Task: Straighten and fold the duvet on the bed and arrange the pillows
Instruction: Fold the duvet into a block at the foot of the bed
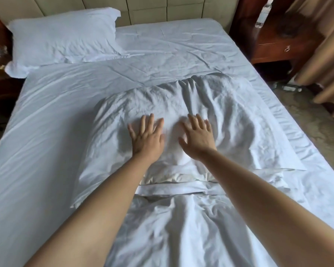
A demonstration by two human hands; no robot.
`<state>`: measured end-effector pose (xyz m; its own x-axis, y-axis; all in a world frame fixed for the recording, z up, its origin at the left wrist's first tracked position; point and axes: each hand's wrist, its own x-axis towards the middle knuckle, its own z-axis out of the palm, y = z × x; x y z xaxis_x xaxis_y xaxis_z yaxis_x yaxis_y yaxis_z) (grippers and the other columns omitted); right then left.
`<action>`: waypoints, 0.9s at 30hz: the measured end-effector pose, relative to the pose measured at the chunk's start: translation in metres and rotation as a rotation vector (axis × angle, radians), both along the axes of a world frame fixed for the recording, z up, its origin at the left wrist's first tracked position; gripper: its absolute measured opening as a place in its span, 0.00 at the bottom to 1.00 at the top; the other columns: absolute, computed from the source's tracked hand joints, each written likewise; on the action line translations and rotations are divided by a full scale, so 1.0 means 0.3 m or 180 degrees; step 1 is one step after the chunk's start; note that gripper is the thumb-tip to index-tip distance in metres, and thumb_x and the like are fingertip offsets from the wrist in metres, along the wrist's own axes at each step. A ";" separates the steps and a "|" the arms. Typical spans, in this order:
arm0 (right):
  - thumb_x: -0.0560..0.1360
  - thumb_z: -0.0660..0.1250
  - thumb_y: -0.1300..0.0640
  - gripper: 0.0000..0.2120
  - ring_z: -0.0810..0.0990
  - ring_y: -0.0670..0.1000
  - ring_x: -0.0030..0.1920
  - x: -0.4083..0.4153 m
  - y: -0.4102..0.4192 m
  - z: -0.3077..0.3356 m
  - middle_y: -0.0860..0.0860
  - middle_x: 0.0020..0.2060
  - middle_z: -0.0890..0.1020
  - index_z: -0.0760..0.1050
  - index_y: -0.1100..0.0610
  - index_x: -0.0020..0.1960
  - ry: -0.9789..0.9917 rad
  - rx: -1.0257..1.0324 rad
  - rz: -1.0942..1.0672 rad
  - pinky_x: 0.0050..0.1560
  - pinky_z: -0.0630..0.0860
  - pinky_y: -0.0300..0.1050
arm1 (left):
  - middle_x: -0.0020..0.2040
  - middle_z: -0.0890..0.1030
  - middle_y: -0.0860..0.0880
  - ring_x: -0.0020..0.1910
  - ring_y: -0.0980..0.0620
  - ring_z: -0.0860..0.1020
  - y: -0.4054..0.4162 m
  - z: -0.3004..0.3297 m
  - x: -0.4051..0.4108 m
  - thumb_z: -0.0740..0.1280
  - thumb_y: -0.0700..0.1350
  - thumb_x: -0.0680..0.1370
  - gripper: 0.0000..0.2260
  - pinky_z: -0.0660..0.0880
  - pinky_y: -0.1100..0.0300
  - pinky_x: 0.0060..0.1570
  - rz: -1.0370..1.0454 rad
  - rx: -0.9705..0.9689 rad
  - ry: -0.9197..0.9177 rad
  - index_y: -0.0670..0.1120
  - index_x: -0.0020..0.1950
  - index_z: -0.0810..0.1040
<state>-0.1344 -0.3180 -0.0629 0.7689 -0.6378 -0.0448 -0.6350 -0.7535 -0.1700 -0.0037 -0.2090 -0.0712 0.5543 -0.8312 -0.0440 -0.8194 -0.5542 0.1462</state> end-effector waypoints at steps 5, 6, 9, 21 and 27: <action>0.72 0.45 0.27 0.38 0.33 0.59 0.75 -0.062 -0.067 -0.178 0.53 0.76 0.36 0.39 0.40 0.76 0.0727 -0.0013 0.0038 0.68 0.33 0.70 | 0.77 0.32 0.52 0.75 0.48 0.32 0.017 -0.164 0.008 0.42 0.67 0.78 0.27 0.36 0.28 0.65 0.0209 0.0830 0.0340 0.64 0.74 0.35; 0.71 0.44 0.26 0.39 0.33 0.60 0.75 -0.081 -0.060 -0.233 0.55 0.76 0.35 0.38 0.41 0.77 0.0765 -0.0049 0.0069 0.67 0.33 0.70 | 0.76 0.31 0.51 0.75 0.47 0.32 0.031 -0.213 -0.004 0.41 0.67 0.77 0.28 0.36 0.28 0.66 0.0191 0.0845 0.0269 0.64 0.74 0.34; 0.70 0.45 0.26 0.40 0.43 0.63 0.76 -0.103 -0.025 -0.375 0.59 0.77 0.45 0.48 0.43 0.77 0.0621 -0.0187 0.0039 0.66 0.37 0.68 | 0.78 0.38 0.45 0.77 0.44 0.39 0.061 -0.366 -0.030 0.40 0.68 0.75 0.30 0.37 0.29 0.66 0.0099 0.0457 -0.0116 0.61 0.75 0.37; 0.67 0.46 0.28 0.41 0.55 0.66 0.74 -0.066 -0.039 -0.574 0.62 0.75 0.57 0.62 0.47 0.74 0.0557 0.0163 -0.0080 0.67 0.44 0.69 | 0.74 0.65 0.43 0.73 0.40 0.63 0.018 -0.565 0.002 0.49 0.66 0.74 0.28 0.53 0.23 0.59 0.0052 0.0680 -0.0066 0.60 0.72 0.65; 0.60 0.33 0.23 0.48 0.32 0.56 0.75 -0.131 0.042 -0.458 0.55 0.75 0.33 0.34 0.42 0.76 0.1078 0.0682 0.0050 0.71 0.34 0.62 | 0.74 0.65 0.44 0.72 0.40 0.64 0.115 -0.506 -0.022 0.37 0.66 0.79 0.28 0.54 0.28 0.62 -0.0288 0.0774 0.0056 0.60 0.77 0.50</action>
